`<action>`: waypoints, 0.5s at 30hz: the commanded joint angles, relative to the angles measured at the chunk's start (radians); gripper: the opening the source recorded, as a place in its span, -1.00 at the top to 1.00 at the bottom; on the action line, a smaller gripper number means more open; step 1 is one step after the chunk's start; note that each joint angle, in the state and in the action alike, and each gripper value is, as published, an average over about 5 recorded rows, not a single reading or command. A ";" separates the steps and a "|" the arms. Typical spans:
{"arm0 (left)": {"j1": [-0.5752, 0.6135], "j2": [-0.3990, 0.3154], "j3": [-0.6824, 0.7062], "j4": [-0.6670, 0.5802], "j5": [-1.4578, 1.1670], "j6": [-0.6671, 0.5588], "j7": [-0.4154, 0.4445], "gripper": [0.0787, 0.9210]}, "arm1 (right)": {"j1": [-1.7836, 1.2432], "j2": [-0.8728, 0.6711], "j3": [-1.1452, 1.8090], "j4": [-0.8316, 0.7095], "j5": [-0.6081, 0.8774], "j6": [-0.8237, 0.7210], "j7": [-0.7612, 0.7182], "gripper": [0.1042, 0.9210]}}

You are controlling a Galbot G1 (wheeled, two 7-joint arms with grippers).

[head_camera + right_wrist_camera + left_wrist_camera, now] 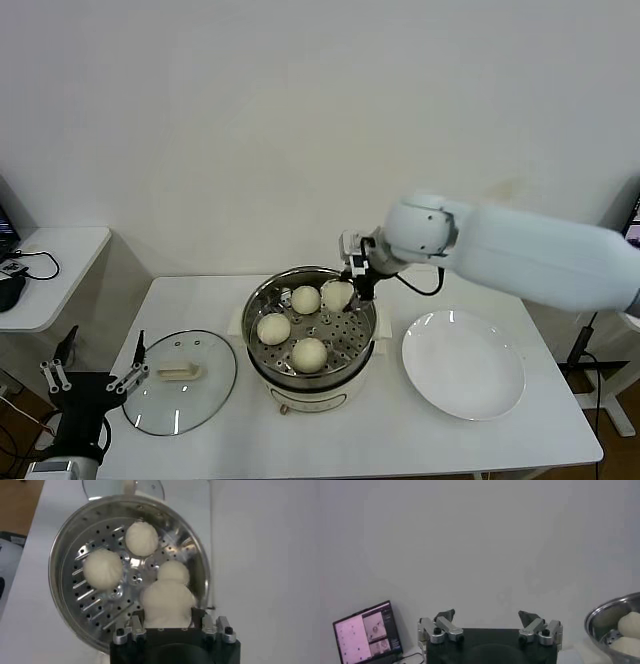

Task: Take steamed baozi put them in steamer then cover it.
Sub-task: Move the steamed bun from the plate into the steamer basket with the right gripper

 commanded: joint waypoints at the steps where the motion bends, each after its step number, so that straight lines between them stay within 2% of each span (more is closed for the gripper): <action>1: -0.005 -0.001 -0.004 0.003 -0.001 0.002 0.000 -0.77 | -0.099 0.060 -0.027 -0.041 -0.015 -0.044 0.049 -0.20; 15: -0.006 0.004 -0.005 0.009 -0.005 0.000 0.000 -0.77 | -0.154 0.071 -0.002 -0.085 -0.069 -0.044 0.052 -0.20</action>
